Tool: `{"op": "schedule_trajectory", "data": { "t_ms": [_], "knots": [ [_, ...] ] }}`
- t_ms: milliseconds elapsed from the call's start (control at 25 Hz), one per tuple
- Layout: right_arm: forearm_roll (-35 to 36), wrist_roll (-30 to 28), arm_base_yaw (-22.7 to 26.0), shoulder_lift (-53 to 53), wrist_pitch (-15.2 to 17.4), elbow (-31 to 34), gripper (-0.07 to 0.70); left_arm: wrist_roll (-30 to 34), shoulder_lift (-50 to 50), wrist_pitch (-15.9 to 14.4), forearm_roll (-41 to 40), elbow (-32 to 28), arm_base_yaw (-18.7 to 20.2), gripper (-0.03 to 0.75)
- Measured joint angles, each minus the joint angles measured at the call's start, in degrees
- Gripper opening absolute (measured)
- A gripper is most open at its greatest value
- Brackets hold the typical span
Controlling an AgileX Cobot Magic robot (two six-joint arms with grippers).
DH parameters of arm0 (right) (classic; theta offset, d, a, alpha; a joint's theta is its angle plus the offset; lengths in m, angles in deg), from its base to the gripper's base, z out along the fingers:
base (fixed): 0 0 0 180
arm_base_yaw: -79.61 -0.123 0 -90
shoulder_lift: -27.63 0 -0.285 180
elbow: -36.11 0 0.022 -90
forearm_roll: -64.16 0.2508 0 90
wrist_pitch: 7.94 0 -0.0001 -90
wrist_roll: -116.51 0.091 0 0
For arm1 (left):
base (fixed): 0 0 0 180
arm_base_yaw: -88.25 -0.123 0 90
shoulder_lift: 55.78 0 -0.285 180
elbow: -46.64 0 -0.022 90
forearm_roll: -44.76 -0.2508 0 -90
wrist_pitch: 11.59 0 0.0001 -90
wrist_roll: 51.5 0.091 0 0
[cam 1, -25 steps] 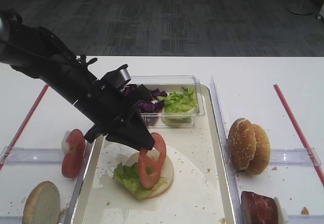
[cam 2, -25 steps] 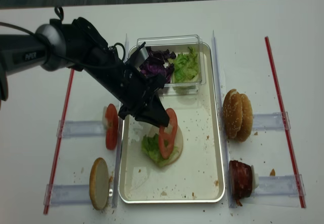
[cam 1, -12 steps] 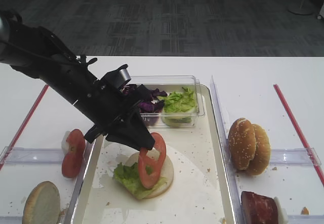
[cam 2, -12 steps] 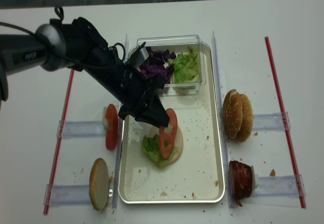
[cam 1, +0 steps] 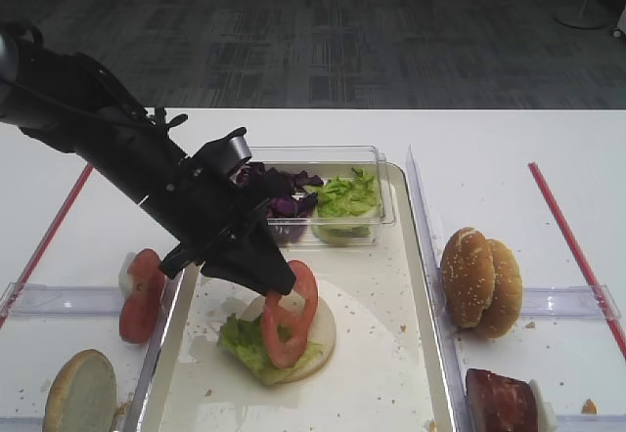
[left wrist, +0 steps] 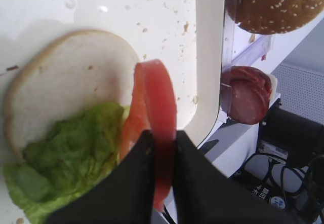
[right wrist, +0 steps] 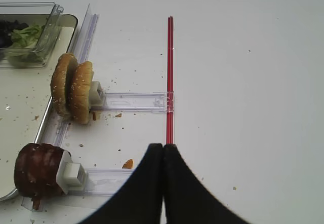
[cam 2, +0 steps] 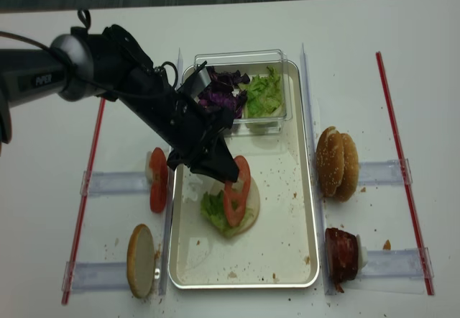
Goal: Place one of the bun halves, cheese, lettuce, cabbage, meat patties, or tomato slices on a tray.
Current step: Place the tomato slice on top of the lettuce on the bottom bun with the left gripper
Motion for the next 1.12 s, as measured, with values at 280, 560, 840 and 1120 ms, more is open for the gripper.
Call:
{"op": "schedule_trajectory", "data": {
  "t_ms": [280,560,840,1120],
  "knots": [
    [0.00,0.00,0.00,0.00,0.00,0.00,0.036,0.00,2.14,0.00,0.12,-1.58,0.00,0.052],
    [0.00,0.00,0.00,0.00,0.00,0.00,0.036,0.92,3.27,0.17,1.28,-1.57,0.00,0.052],
    [0.00,0.00,0.00,0.00,0.00,0.00,0.036,1.41,3.27,0.17,1.32,-1.57,0.00,0.052],
    [0.00,0.00,0.00,0.00,0.00,0.00,0.036,1.41,3.27,0.48,1.32,-1.57,0.00,0.052]
  ]
}}
